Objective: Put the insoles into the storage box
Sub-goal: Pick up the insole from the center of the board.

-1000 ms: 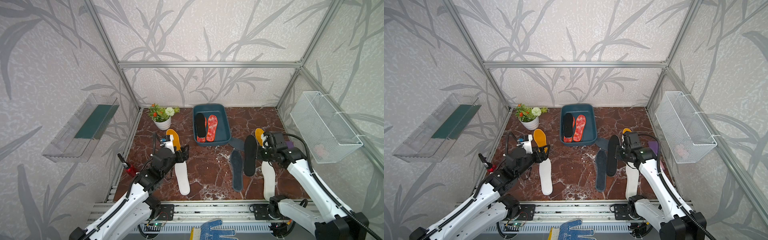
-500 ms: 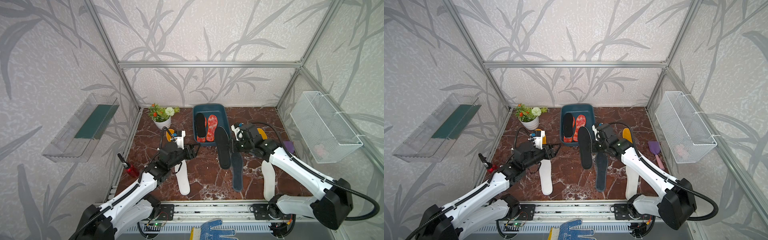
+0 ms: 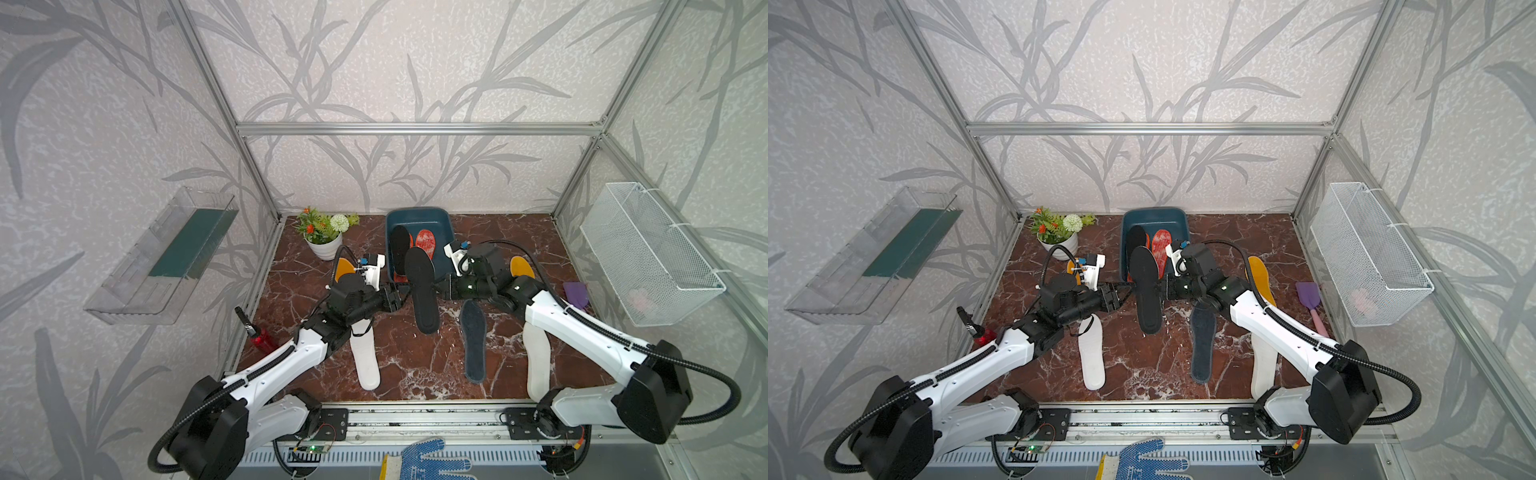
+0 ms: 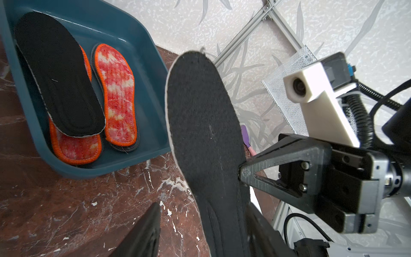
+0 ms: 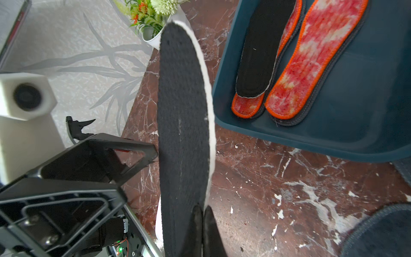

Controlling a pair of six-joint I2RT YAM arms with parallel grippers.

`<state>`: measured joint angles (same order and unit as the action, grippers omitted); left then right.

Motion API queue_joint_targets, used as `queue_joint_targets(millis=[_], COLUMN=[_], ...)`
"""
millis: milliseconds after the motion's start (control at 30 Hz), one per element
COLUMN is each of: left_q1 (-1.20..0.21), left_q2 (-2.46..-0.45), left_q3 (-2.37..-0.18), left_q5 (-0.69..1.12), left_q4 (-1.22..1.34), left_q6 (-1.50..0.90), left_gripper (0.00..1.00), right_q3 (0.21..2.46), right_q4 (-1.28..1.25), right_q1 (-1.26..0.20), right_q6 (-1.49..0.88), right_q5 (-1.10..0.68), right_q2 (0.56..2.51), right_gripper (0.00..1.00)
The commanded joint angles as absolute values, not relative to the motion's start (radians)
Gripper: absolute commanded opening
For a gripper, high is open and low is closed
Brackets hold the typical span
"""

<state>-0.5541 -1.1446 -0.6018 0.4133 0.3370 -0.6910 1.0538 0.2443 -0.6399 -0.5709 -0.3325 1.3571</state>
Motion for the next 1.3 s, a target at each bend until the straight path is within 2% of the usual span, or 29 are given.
queue_joint_targets(millis=[0,67,267,333,467,700,800,967,1267], left_q1=[-0.550,-0.550,-0.550,-0.551,-0.548,-0.549,-0.549,-0.547,-0.546], left_q2=[-1.175,-1.190,-1.193,-1.189,-1.172,-1.136,-1.126,-1.126,-1.157], left_q3=[-0.633,-0.641,-0.657,-0.661,-0.661,-0.655,-0.652,-0.660,-0.713], left_q5=[0.462,0.469,0.445,0.435,0.422,0.432,0.441,0.449,0.475], left_q4=[0.398,0.406,0.406,0.397,0.383,0.375,0.377,0.368,0.354], left_q6=[-0.714,-0.718,-0.715,-0.712,-0.707,-0.694,-0.687,-0.673,-0.654], left_gripper=[0.55,0.50,0.10,0.00,0.00,0.00,0.00,0.00,0.00], right_q3=[1.070,1.068,1.054,1.049,1.045,0.960,0.919,0.896,0.904], right_q4=[0.181,0.170,0.143,0.138,0.150,0.128,0.118,0.082,0.010], right_q1=[-0.648,-0.647,-0.647,-0.647,-0.645,-0.555,-0.519,-0.518,-0.594], right_q6=[-0.587,-0.592,-0.607,-0.610,-0.612,-0.629,-0.625,-0.615,-0.632], right_q5=[-0.398,-0.417,-0.450,-0.456,-0.442,-0.428,-0.443,-0.513,-0.538], right_q2=[1.357,1.361,1.367,1.368,1.357,1.260,1.211,1.207,1.300], right_gripper=[0.00,0.00,0.00,0.00,0.04,0.44,0.53,0.57,0.55])
